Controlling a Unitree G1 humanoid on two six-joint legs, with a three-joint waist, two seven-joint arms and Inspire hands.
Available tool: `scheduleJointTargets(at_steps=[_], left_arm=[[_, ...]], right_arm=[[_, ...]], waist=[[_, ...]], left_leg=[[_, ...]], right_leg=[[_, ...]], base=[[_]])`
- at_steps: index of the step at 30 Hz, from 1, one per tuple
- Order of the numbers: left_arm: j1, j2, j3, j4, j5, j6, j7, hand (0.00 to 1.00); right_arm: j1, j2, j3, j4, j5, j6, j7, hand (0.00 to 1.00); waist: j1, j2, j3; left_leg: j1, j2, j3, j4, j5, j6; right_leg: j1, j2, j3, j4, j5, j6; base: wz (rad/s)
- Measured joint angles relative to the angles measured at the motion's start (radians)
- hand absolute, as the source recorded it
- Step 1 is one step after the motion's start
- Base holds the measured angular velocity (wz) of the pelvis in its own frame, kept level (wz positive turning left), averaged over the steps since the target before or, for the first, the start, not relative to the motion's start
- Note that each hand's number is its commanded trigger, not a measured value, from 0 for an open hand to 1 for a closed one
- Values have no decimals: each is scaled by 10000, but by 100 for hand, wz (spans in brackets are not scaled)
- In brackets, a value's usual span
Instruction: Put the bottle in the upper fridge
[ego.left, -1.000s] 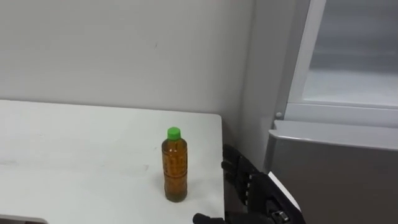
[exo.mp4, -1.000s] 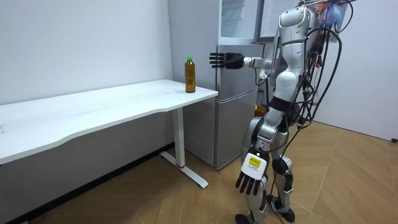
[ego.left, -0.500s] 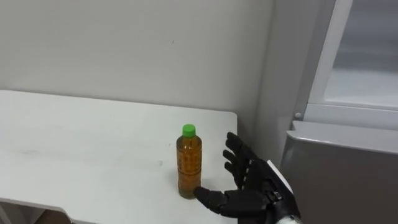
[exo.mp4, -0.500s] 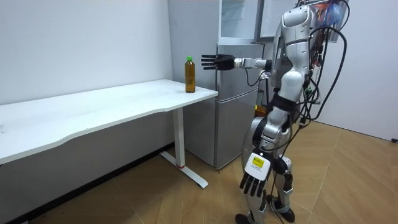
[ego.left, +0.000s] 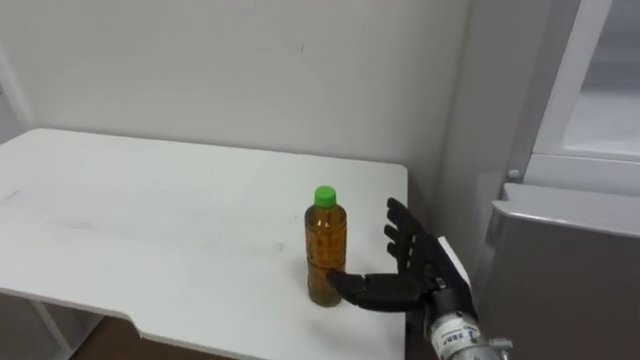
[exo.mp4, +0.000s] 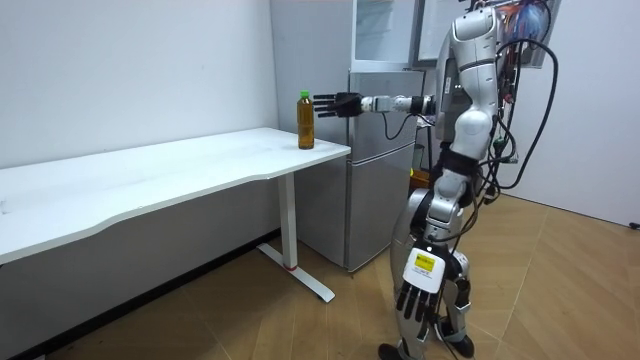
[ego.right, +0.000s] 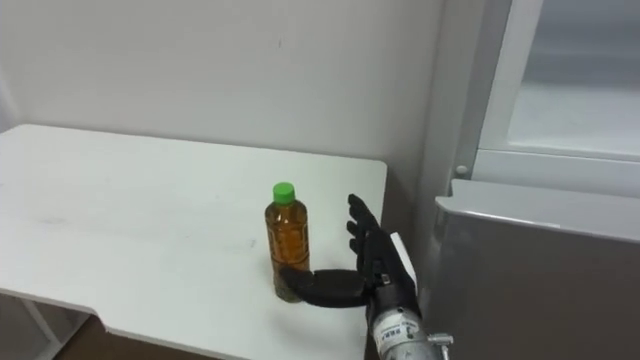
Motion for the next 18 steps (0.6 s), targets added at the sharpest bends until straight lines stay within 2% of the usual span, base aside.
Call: scheduleJointTargets(at_steps=[5,11,15,18], left_arm=[[-121,-15,-6,-74,-66,52,81,0],[-238,-12,-101,-410,-205,72,103,0],[-277,13,-383,-351,-254,87,95,0],[-290,34,-762,-346,-292,96,183,0]], right_arm=[[-247,0,4,222,-700,-1,-418,0],[-1069,-1,-32,1440,-930,23,-957,0],[-1691,20,-21,1803,-923,23,-1241,0],[-2223,13,7,2091,-971,22,-1498,0]], waist=[[158,-111,-6],[193,-153,1],[221,-198,29],[242,-288,92]], left_leg=[[-213,-11,-84,25,23,-8],[-615,-19,-186,127,96,-2],[-811,-27,-194,117,161,-2],[-896,-25,-219,115,198,-9]], right_leg=[[-161,8,-56,3,4,7],[-445,12,-221,21,4,7],[-620,10,-248,27,4,6],[-702,11,-339,32,5,4]], base=[[3],[8],[1],[5]])
